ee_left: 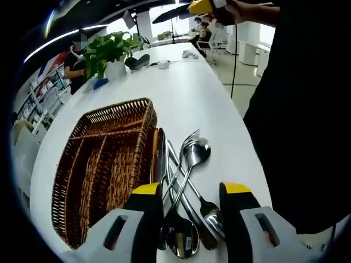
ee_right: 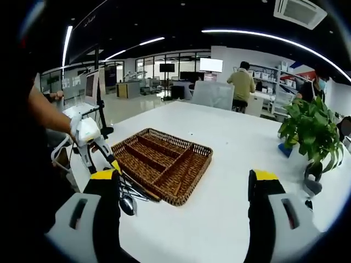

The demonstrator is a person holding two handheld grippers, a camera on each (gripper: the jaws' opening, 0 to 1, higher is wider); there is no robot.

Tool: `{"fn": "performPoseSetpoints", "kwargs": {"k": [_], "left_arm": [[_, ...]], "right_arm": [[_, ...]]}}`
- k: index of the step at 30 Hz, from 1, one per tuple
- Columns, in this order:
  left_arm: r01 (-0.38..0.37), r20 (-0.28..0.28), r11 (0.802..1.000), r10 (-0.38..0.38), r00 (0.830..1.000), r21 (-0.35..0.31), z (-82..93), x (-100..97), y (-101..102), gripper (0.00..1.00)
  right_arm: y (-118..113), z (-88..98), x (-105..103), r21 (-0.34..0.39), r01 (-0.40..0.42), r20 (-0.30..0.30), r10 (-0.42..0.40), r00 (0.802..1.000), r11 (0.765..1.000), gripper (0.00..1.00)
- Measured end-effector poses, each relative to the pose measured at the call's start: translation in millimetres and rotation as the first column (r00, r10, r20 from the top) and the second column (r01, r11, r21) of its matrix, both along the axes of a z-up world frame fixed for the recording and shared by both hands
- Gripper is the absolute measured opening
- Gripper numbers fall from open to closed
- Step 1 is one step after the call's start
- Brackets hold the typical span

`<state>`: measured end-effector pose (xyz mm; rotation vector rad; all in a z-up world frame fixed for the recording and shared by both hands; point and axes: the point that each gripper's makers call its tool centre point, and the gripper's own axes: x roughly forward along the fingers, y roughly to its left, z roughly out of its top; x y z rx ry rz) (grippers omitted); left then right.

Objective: Arrange the knives, forks, and spoons in their matching storage slots by inserting each utensil handle-first until every utensil is classified and aligned in the correct compartment

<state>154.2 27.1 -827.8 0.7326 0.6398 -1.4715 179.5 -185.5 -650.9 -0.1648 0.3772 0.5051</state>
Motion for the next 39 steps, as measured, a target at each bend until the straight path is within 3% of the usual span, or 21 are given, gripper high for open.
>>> {"fn": "performPoseSetpoints", "kwargs": {"k": [9,13,22,25,29,32,36,39], "left_arm": [[0.023,-0.065,1.0,-0.022,0.998,0.014,-14.5,-4.8,-9,0.34],[0.051,-0.039,0.998,-0.05,0.998,0.032,-20.3,-2.4,-12,0.34],[0.093,-0.08,0.995,-0.089,0.993,0.042,-24.2,-7.5,-24,0.27],[0.112,-0.072,0.992,-0.109,0.992,0.053,-28.6,-9.7,-26,0.24],[0.144,-0.048,0.985,-0.141,0.989,0.09,-35.4,-9.2,-25,0.09],[0.179,-0.016,0.979,-0.178,0.984,0.093,-35.8,-9.8,-24,0.07],[0.203,-0.017,0.974,-0.203,0.979,0.101,-41.0,-12.0,-24,0.07],[0.238,-0.007,0.969,-0.238,0.971,0.068,-41.8,-14.6,-30,0.06]], "right_arm": [[-2,-2.3,-1,0.004,0.009,-0.007,-0.008,1.0,1.0,1.0],[-5,-3.6,-1,0.002,0.014,-0.012,-0.014,1.0,1.0,1.0],[-12,-6.7,-4,0.004,0.031,-0.018,-0.031,0.999,1.0,1.0],[-13,-6.5,-5,0.005,0.036,-0.017,-0.035,0.999,0.999,1.0],[-12,-2.8,-7,0.007,0.035,-0.008,-0.035,0.999,0.999,1.0],[-11,-1.4,-8,0.003,0.031,-0.004,-0.031,1.0,1.0,1.0],[-12,-1.6,-9,0.003,0.036,-0.005,-0.036,0.999,0.999,1.0],[-11,-0.6,-10,0.0,0.034,-0.003,-0.034,0.999,0.999,1.0]]}}
